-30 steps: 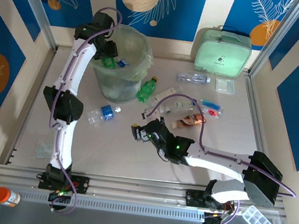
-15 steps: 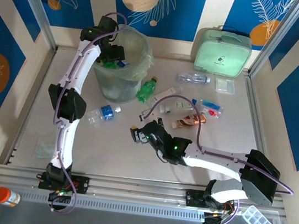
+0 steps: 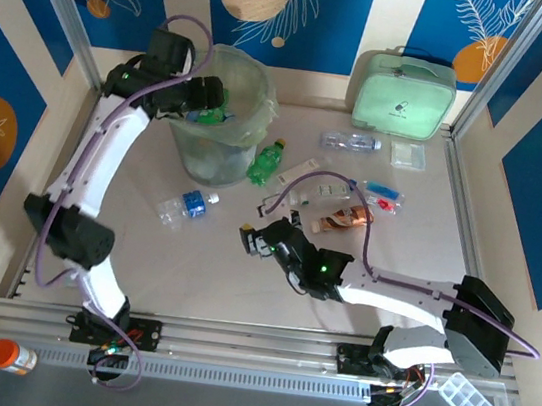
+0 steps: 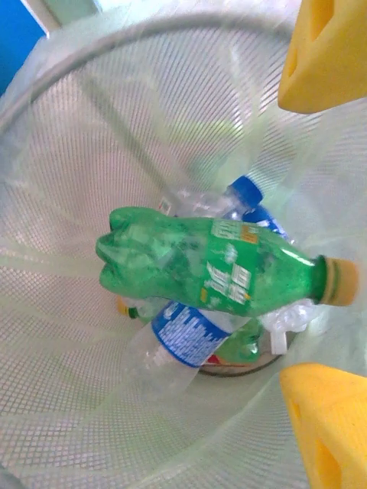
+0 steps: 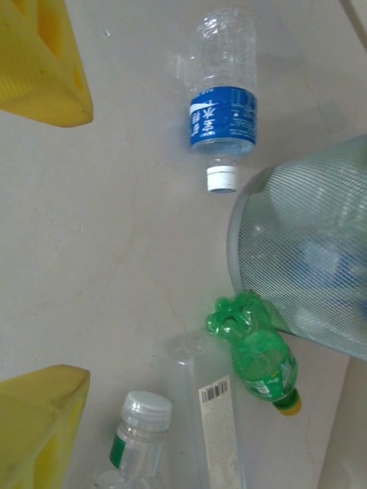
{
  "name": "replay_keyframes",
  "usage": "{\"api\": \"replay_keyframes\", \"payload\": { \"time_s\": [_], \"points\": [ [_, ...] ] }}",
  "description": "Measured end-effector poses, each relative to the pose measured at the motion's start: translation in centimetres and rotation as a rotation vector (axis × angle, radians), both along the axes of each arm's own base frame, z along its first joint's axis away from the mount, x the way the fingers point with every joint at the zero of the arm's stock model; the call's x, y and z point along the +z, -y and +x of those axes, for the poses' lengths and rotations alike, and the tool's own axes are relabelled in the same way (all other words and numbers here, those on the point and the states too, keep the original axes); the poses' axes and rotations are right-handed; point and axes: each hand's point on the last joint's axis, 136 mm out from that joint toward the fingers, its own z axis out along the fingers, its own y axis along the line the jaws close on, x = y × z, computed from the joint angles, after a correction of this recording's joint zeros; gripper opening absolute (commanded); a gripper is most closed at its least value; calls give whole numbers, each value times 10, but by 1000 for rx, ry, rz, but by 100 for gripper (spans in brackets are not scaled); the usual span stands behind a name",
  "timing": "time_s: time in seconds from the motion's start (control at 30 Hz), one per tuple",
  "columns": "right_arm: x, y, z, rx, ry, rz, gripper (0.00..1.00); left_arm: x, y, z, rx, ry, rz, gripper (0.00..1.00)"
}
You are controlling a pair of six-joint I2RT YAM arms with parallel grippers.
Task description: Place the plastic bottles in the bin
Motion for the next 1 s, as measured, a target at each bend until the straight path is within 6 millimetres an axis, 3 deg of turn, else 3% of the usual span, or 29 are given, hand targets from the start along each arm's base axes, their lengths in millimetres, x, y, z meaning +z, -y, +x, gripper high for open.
{"api": "replay_keyframes", "payload": {
  "time_s": [0.17, 0.33, 0.5, 0.6, 0.83, 0.9, 1.0],
  "points": [
    [7, 12, 6, -32, 10, 25, 83, 0, 0, -43, -32, 71, -22, 84],
    [5, 21, 9, -56, 2, 36, 83, -10, -19, -90, 7, 162, -66, 84],
    [8, 27, 8, -64, 2, 58, 83, -40, -42, -126, 86, 245, -113, 84],
    [10, 28, 9, -70, -1, 70, 83, -80, -54, -129, 141, 209, -76, 85],
    [7, 29, 10, -67, -11, 71, 83, -182, -73, -106, 229, 37, 19, 91],
    [7, 30, 11, -70, -12, 72, 83, -201, -81, -99, 253, -3, 32, 92],
    [7, 31, 12, -72, -16, 76, 83, -213, -81, -86, 243, -9, 41, 93]
  ]
}}
